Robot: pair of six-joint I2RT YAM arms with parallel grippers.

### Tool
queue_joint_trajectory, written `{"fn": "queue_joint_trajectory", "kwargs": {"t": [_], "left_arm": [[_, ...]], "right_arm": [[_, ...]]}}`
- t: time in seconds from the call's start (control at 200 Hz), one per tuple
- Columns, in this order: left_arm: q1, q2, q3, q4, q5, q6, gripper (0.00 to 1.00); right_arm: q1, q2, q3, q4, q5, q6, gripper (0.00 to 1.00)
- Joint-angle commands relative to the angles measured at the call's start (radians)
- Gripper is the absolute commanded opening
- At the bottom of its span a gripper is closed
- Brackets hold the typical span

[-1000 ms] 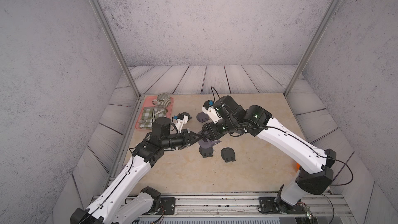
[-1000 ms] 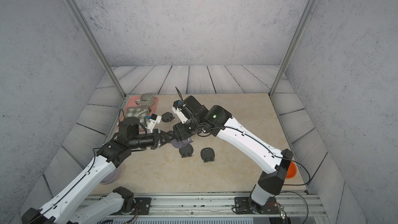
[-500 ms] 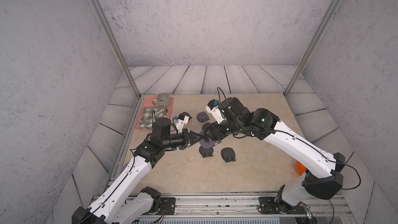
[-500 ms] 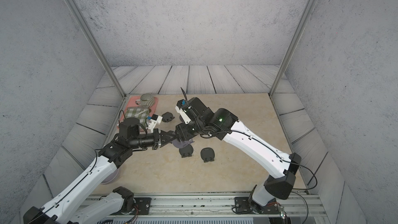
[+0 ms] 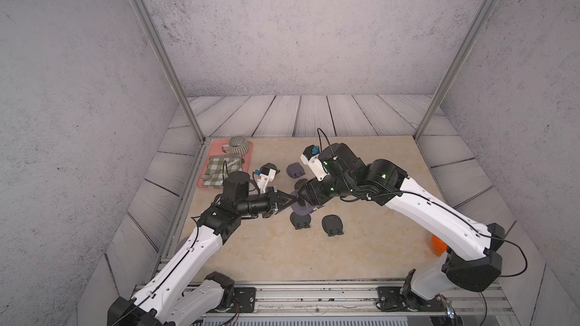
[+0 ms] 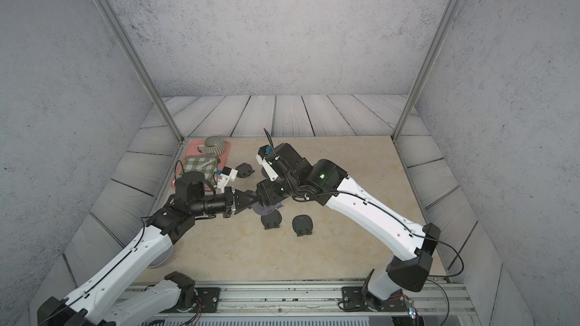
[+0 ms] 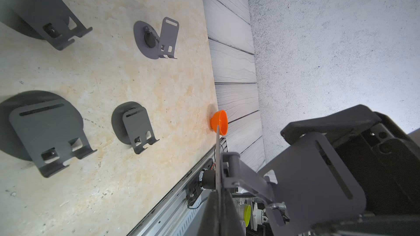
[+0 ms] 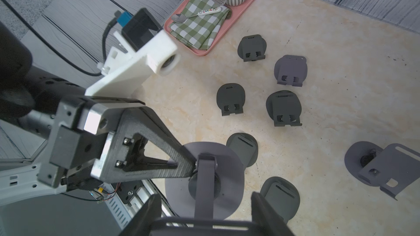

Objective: Open the phone stand
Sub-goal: Open the phone stand, then place the phone stand at the center of the board.

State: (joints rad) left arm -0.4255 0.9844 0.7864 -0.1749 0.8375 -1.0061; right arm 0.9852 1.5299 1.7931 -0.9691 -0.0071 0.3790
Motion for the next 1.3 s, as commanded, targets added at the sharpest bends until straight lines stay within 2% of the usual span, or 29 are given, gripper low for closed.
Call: {"fn": "queue_joint_trajectory", "kwargs": {"t": [0.0, 0.045, 0.09, 0.135, 0.22, 0.315, 0.651, 1.001, 1.291], "left_arm": [[0.059, 0.04, -0.011, -0.249, -0.178, 0.064, 0.0], [0.06, 0.043, 0.01, -0.266, -0.18, 0.084, 0.03], [0.06, 0.043, 0.03, -0.279, -0.182, 0.1, 0.12], [0.06, 0.042, 0.047, -0.29, -0.183, 0.112, 0.3], [0.06, 0.038, 0.087, -0.336, -0.202, 0.147, 0.72], [0.06, 0.029, 0.131, -0.428, -0.256, 0.197, 1.0], [0.06, -0.033, 0.181, -0.634, -0.361, 0.342, 0.98], [0.06, -0.087, 0.174, -0.721, -0.383, 0.401, 0.98], [0.06, -0.102, 0.165, -0.755, -0.387, 0.415, 0.99]], "right_arm": [[-0.014, -0.075, 0.077, -0.048, 0.079, -0.039, 0.57], [-0.014, -0.061, 0.086, -0.057, 0.096, -0.041, 0.57], [-0.016, -0.043, 0.098, -0.068, 0.115, -0.044, 0.57], [-0.015, -0.027, 0.11, -0.077, 0.134, -0.051, 0.57], [-0.021, 0.006, 0.128, -0.089, 0.162, -0.061, 0.57], [-0.033, 0.035, 0.136, -0.088, 0.172, -0.073, 0.57], [-0.123, 0.136, 0.148, -0.104, 0.195, -0.099, 0.58], [-0.266, 0.299, 0.197, -0.115, 0.246, -0.107, 0.58], [-0.326, 0.46, 0.266, -0.112, 0.226, -0.105, 0.58]]}}
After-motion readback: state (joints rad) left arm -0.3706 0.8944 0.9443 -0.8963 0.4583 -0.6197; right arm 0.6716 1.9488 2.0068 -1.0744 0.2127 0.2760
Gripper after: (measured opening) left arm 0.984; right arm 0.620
